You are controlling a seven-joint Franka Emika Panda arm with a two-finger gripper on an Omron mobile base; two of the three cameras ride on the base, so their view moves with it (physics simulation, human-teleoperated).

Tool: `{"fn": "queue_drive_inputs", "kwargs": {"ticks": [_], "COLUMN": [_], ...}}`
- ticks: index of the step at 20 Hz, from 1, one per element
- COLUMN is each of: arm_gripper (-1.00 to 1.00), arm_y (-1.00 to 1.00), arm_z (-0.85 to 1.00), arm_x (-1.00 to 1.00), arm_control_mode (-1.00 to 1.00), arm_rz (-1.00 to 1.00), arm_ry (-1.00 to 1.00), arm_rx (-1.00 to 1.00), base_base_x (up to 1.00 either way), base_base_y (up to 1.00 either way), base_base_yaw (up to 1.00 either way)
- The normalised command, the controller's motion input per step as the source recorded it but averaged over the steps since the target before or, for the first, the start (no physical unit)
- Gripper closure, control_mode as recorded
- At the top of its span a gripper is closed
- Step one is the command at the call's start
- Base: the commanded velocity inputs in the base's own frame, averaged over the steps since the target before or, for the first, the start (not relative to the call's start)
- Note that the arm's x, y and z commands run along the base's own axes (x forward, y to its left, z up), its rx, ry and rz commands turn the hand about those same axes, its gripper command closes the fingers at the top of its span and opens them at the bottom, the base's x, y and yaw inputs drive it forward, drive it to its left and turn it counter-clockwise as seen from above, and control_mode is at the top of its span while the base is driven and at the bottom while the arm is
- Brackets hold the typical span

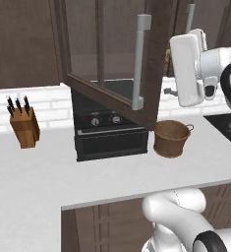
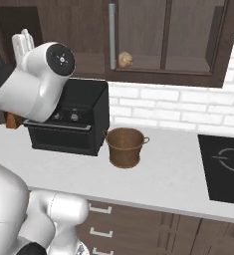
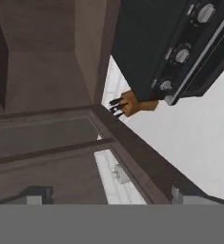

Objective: Open the cabinet, pick up the bread from the cabinet and place it in the basket. Then move the basket to the dining counter.

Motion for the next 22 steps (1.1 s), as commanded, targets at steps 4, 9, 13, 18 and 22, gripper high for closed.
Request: {"fn": "queue_drive_inputs", "kwargs": {"ticks": [4,9,13,18,22], "arm_gripper": [-1.0,-1.0,-1.0,-1.0,-1.0], "arm_y": [0.87,0.85,0.97,1.0,1.0], "arm_z": [-0.18,-0.03,-0.03,0.0,-0.05], "arm_x": [0.1,0.01,-0.67,-0.43,0.23], "arm_control_mode": [-1.0,-1.0,-1.0,-1.0,-1.0], "arm_rz": [0.22,0.25,0.32,0.22,0.03], "arm_ry": [0.0,0.0,-0.05,-0.11,-0.19], "arm_rx": [0.05,0.08,0.03,0.0,-0.09], "base_base_x": [0.0,0.0,0.0,0.0,0.0], "base_base_y": [0.0,0.0,0.0,0.0,0.0], "base_base_yaw": [0.0,0.0,0.0,0.0,0.0]}}
